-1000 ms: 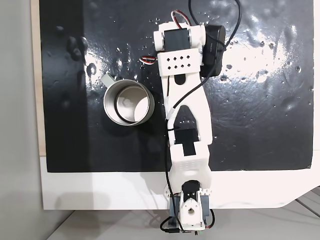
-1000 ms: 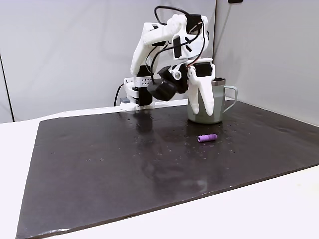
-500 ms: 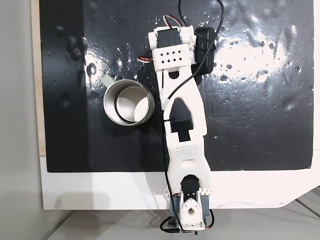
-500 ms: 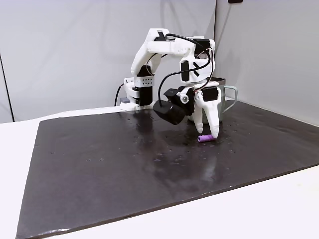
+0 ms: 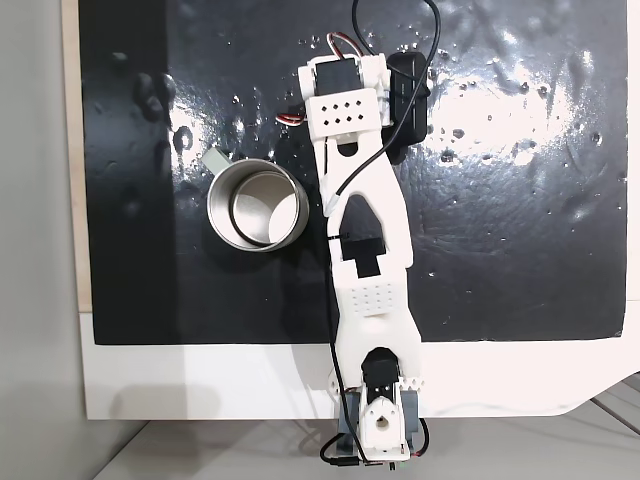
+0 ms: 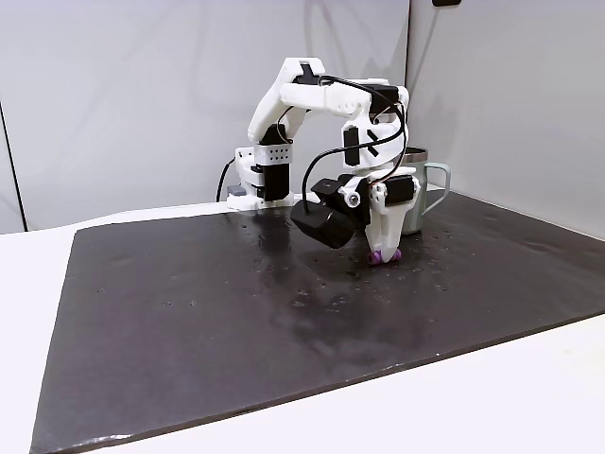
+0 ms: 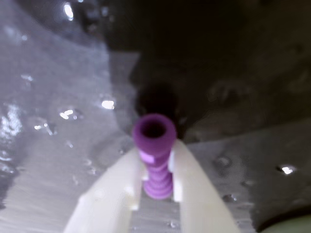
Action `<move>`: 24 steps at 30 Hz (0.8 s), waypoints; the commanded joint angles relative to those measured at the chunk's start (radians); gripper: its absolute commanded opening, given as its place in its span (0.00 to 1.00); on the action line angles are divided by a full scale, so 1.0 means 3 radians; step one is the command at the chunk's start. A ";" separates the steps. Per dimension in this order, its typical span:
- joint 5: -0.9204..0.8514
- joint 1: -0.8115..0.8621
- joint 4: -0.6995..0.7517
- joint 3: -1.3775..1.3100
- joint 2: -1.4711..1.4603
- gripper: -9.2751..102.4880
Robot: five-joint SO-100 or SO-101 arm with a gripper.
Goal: Grasp a pengrip and put it in the cup.
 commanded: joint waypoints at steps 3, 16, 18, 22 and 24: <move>0.0020 0.0133 0.0133 -0.0409 0.0363 0.08; 0.0051 0.0133 0.0654 -0.0736 0.1759 0.08; 0.0056 0.0097 0.0741 -0.0670 0.1963 0.08; 0.0031 -0.0036 0.0895 -0.0435 0.2301 0.08; -0.0020 -0.0153 0.0936 -0.0266 0.2434 0.08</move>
